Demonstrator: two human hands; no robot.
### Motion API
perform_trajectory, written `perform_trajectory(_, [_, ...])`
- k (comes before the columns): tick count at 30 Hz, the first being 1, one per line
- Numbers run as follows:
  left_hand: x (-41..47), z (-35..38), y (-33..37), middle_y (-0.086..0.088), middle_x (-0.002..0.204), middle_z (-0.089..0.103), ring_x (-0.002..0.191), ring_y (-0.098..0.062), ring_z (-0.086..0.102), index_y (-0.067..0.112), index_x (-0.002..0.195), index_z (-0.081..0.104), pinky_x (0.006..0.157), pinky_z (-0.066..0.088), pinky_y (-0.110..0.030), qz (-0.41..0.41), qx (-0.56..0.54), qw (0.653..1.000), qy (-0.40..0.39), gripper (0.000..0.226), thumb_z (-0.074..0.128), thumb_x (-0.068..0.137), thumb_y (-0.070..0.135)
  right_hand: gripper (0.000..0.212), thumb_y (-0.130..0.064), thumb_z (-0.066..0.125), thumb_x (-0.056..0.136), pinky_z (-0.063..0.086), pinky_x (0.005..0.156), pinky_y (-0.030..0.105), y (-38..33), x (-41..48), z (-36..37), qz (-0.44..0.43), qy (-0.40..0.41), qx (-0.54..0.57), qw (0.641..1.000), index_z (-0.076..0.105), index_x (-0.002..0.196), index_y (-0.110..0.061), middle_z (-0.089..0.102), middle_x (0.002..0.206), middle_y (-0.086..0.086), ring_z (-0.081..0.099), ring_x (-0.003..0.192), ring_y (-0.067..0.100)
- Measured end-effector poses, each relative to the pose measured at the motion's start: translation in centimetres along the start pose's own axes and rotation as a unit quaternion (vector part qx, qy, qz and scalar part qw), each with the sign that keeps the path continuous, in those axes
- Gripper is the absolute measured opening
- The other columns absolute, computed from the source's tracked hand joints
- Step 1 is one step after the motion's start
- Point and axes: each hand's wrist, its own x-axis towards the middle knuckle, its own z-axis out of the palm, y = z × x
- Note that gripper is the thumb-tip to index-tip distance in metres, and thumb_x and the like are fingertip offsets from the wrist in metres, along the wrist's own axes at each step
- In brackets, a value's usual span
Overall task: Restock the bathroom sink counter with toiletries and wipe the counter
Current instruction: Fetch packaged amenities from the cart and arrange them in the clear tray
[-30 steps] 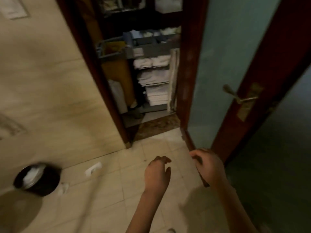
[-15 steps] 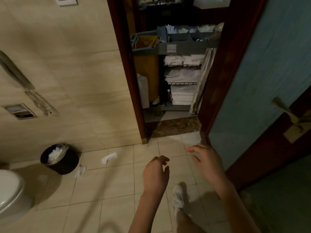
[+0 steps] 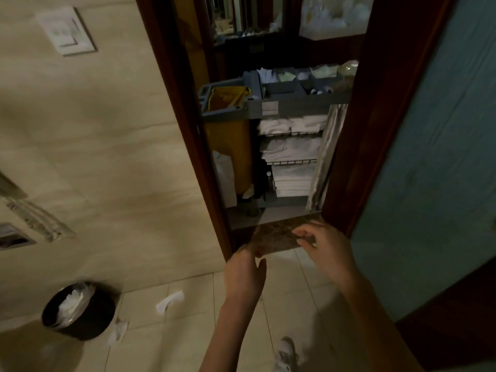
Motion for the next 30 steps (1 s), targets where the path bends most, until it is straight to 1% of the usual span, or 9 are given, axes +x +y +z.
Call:
perform_trajectory(5, [8.7,-0.6,0.7,0.002,0.109,0.068,0.094,-0.015,0.066,0.022,0.113,0.068,0.071,0.045,-0.02,0.037,0.008,0.999,0.015,0.025,0.057,0.091,0.014,0.02,-0.016,0.065,0.088,0.032,0.067,0.003,1.2,8.5,-1.5,0.004,0.053,-0.011,0.999,0.069,0.106,-0.026,0.067,0.1,-0.011,0.053,0.084,-0.004])
perform_trajectory(9, [14.1,-0.2,0.0,0.006,0.108,0.067,0.092,-0.01,0.065,0.026,0.112,0.067,0.068,0.042,-0.013,0.035,-0.006,0.999,0.028,0.024,0.056,0.093,0.018,0.022,-0.015,0.066,0.088,0.046,0.074,0.016,2.5,13.7,-1.0,0.003,0.058,-0.005,0.998,0.068,0.106,-0.027,0.066,0.098,-0.013,0.058,0.088,0.0])
perform_trajectory(15, [18.7,2.4,-1.0,0.005,0.115,0.067,0.1,-0.012,0.065,0.023,0.117,0.067,0.076,0.046,-0.018,0.005,-0.002,1.0,-0.023,0.028,0.056,0.093,0.015,0.018,-0.016,0.068,0.086,0.038,0.071,0.008,4.7,17.6,1.4,0.035,0.02,0.005,0.999,0.07,0.102,-0.022,0.07,0.096,-0.008,0.06,0.084,0.002])
perform_trajectory(20, [23.7,4.6,-0.4,0.004,0.115,0.066,0.098,-0.01,0.063,0.023,0.118,0.064,0.078,0.048,-0.019,0.008,-0.024,0.997,-0.069,0.026,0.055,0.094,0.02,0.014,-0.018,0.065,0.088,0.032,0.068,0.001,6.6,20.9,1.8,0.072,0.011,0.018,0.997,0.071,0.1,-0.021,0.07,0.096,-0.008,0.062,0.083,0.002])
perform_trajectory(24, [30.1,6.5,0.0,0.0,0.114,0.066,0.102,-0.016,0.063,0.02,0.12,0.062,0.086,0.051,-0.026,0.057,-0.01,0.994,-0.087,0.027,0.052,0.095,0.02,0.016,-0.023,0.062,0.092,0.036,0.074,0.009,8.6,25.4,2.3,0.112,0.009,0.002,0.994,0.069,0.106,-0.025,0.066,0.102,-0.012,0.057,0.088,0.001])
perform_trajectory(25, [31.7,6.7,0.3,0.0,0.109,0.068,0.097,-0.017,0.065,0.02,0.116,0.065,0.083,0.052,-0.027,0.076,-0.009,0.994,-0.077,0.026,0.054,0.093,0.018,0.017,-0.023,0.061,0.092,0.037,0.077,0.012,8.8,27.0,2.4,0.121,0.007,-0.001,0.993,0.069,0.107,-0.025,0.064,0.102,-0.013,0.056,0.089,0.0])
perform_trajectory(27, [35.7,7.8,0.1,0.0,0.084,0.071,0.072,-0.016,0.069,0.019,0.095,0.072,0.065,0.052,-0.022,0.1,-0.034,0.994,-0.012,0.017,0.057,0.085,0.02,0.019,-0.024,0.059,0.093,0.037,0.08,0.014,9.2,30.8,2.6,0.138,0.011,-0.011,0.99,0.067,0.11,-0.025,0.065,0.105,-0.01,0.055,0.091,0.001])
perform_trajectory(28, [37.7,8.1,0.2,0.001,0.073,0.069,0.06,-0.015,0.067,0.019,0.086,0.072,0.056,0.049,-0.019,0.111,-0.043,0.993,-0.008,0.017,0.056,0.082,0.025,0.02,-0.024,0.059,0.093,0.036,0.08,0.014,9.3,32.9,2.5,0.139,0.016,-0.017,0.99,0.067,0.111,-0.025,0.065,0.106,-0.008,0.054,0.091,0.001])
perform_trajectory(30, [42.3,8.6,0.4,0.003,0.066,0.067,0.051,-0.01,0.063,0.022,0.08,0.071,0.05,0.045,-0.015,0.113,-0.049,0.992,0.014,0.015,0.057,0.078,0.026,0.02,-0.022,0.059,0.093,0.034,0.079,0.01,9.5,37.4,2.3,0.131,0.032,-0.012,0.991,0.067,0.111,-0.026,0.065,0.106,-0.01,0.052,0.09,-0.001])
